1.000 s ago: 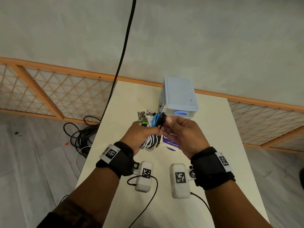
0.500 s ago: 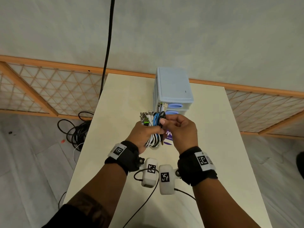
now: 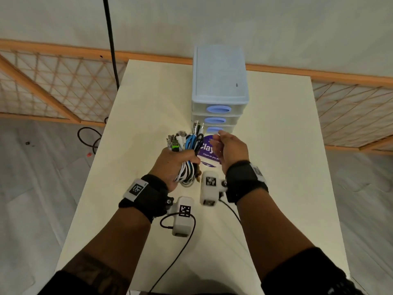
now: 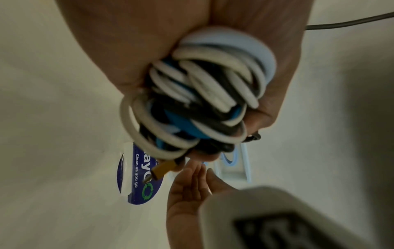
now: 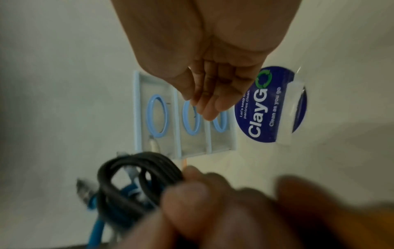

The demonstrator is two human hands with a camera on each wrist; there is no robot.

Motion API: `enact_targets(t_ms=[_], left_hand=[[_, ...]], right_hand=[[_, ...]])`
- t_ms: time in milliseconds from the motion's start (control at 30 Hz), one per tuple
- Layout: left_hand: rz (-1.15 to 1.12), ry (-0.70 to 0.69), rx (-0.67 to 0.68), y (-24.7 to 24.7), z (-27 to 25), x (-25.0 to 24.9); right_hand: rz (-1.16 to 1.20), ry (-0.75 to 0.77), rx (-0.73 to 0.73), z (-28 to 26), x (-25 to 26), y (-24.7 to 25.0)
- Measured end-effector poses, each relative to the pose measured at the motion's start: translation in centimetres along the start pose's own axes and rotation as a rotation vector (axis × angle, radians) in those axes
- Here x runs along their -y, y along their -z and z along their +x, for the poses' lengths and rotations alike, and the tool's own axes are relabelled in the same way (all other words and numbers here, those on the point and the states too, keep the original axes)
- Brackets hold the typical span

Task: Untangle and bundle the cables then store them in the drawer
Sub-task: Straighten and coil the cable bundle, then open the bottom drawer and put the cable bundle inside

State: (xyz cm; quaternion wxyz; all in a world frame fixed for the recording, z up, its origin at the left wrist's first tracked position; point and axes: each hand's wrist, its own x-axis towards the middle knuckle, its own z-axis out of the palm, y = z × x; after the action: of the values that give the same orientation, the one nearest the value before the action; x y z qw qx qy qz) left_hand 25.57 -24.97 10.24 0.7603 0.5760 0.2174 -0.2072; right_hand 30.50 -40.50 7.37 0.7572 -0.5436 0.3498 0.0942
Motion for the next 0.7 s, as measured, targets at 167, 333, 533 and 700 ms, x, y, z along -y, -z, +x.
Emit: enact_targets(t_ms=[167,333,533,700], left_hand=[[-0.072,0.032,-0.016,0.4,0.7,1.0],[-0.054,0.06,-0.028,0.9,0.1,1.4],[-0.104,0.075,-0.056,0.9,-0.1,1.5],[-0.118,0.083,-0.005,0.5,0.0,1.0]], right_hand=[[0.299,-0.125,0.103,2.9,1.2,-1.9],[0.314,-0.164,0.148,4.5,1.3,-2.6],[0.293,-0.209,0.086,3.4,-0.4,-1.9],[0.312,-0.237,0.08,1.1,-1.9,-0.4]])
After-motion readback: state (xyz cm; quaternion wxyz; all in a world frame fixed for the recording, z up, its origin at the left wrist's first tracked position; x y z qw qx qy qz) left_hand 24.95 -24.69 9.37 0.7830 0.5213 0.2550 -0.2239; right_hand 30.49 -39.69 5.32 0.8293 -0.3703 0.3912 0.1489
